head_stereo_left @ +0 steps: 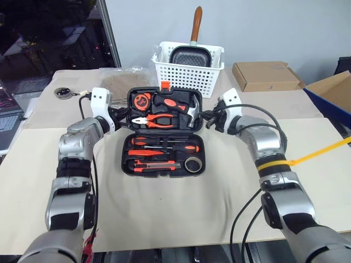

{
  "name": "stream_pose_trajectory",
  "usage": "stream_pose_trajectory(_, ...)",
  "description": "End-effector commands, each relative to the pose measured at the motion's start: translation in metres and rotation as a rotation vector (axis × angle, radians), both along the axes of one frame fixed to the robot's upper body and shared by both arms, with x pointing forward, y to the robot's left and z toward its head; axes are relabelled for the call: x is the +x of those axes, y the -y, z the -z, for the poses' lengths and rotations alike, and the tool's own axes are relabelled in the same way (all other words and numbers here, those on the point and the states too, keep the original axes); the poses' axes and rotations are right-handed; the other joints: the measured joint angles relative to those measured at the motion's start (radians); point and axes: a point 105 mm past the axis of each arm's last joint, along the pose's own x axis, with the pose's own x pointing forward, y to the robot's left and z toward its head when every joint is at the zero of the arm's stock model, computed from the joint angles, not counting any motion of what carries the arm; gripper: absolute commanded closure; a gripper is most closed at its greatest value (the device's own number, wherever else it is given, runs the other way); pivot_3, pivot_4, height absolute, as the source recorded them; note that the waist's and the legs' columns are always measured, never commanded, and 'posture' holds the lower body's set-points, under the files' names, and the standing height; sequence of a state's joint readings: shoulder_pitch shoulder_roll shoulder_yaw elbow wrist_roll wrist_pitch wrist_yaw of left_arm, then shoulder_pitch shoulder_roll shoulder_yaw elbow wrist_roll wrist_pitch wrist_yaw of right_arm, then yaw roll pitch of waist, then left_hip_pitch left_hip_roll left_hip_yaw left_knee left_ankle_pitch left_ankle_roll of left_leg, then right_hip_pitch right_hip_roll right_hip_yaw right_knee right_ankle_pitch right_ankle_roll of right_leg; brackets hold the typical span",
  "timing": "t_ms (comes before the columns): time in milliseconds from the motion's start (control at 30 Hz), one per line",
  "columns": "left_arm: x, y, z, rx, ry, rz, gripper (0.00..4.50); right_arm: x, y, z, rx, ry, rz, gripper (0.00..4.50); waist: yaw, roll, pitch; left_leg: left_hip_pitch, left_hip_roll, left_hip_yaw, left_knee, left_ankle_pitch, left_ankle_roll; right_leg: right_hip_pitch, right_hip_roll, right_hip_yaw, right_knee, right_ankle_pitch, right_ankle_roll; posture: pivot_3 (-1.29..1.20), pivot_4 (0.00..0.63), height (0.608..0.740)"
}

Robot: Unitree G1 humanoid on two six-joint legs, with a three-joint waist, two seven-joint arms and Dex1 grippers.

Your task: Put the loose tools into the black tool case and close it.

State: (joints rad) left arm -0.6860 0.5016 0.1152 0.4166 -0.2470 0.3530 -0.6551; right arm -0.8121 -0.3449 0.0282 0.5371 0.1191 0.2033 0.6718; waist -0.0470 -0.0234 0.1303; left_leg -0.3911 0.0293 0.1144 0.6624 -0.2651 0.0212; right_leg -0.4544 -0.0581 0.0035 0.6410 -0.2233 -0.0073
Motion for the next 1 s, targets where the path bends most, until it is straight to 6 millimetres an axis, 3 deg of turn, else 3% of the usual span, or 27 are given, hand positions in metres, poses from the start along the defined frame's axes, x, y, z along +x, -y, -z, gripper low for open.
stream_pose_trajectory(33,-0.026,0.023,-0.01,0.197,0.181,0.188,4.45,-0.022,-0.018,-0.041,0.018,0.243,-0.117,4.5,0.0,0.0,0.0,-0.001,0.0,0.001,0.0,0.0,0.0,-0.001,0.0,0.0,0.0,0.0,0.0,0.0,0.15,0.74)
stream_pose_trajectory(267,-0.055,0.018,0.007,0.353,0.286,0.274,4.45,-0.046,-0.006,-0.034,0.041,0.317,-0.098,4.5,0.009,0.0,0.0,0.004,0.0,0.003,0.002,0.0,0.001,0.006,-0.001,0.002,0.0,0.0,0.0,0.0,0.15,0.74)
stream_pose_trajectory(367,-0.06,0.016,0.008,0.362,0.3,0.283,4.45,-0.057,-0.005,-0.031,0.033,0.324,-0.112,4.5,0.014,0.0,0.0,0.017,0.0,0.002,0.002,-0.006,0.011,0.018,-0.001,0.002,-0.002,0.0,0.0,0.0,0.15,0.74)
stream_pose_trajectory(633,-0.101,-0.004,0.03,0.449,0.229,0.371,4.45,-0.088,0.019,-0.014,-0.115,0.327,-0.115,4.5,0.017,0.0,0.0,0.021,0.001,0.003,0.001,-0.005,0.011,0.019,-0.001,0.005,-0.001,0.0,0.0,0.0,0.15,0.74)
stream_pose_trajectory(667,-0.105,-0.007,0.031,0.458,0.221,0.376,3.78,-0.091,0.022,-0.012,-0.136,0.331,-0.114,4.5,0.018,0.0,0.0,0.02,0.001,0.004,0.001,-0.005,0.012,0.019,-0.001,0.005,-0.001,0.0,0.0,0.0,0.15,0.74)
stream_pose_trajectory(733,-0.112,-0.014,0.033,0.461,0.196,0.367,3.4,-0.097,0.029,-0.004,-0.196,0.325,-0.119,4.5,0.019,0.0,0.0,0.021,0.001,0.005,0.002,-0.006,0.013,0.019,-0.001,0.007,-0.002,0.0,0.0,0.0,0.15,0.74)
stream_pose_trajectory(867,-0.122,-0.024,0.031,0.454,0.17,0.347,1.87,-0.102,0.046,0.007,-0.283,0.299,-0.092,4.5,0.031,0.0,0.0,0.021,0.001,0.005,0.002,-0.006,0.013,0.019,-0.001,0.006,-0.003,0.0,0.0,0.0,0.15,0.74)
stream_pose_trajectory(900,-0.124,-0.025,0.03,0.452,0.166,0.343,1.47,-0.103,0.05,0.008,-0.291,0.297,-0.086,3.77,0.035,-0.001,0.0,0.021,0.001,0.005,0.002,-0.006,0.013,0.019,-0.001,0.005,-0.003,0.0,0.0,0.0,0.15,0.74)
stream_pose_trajectory(1000,-0.125,-0.026,0.025,0.433,0.163,0.32,0.5,-0.112,0.049,0.016,-0.339,0.294,-0.143,3.75,0.038,0.0,0.0,0.022,0.001,0.004,0.002,-0.006,0.013,0.02,-0.001,0.005,-0.004,0.0,0.0,0.0,0.15,0.74)
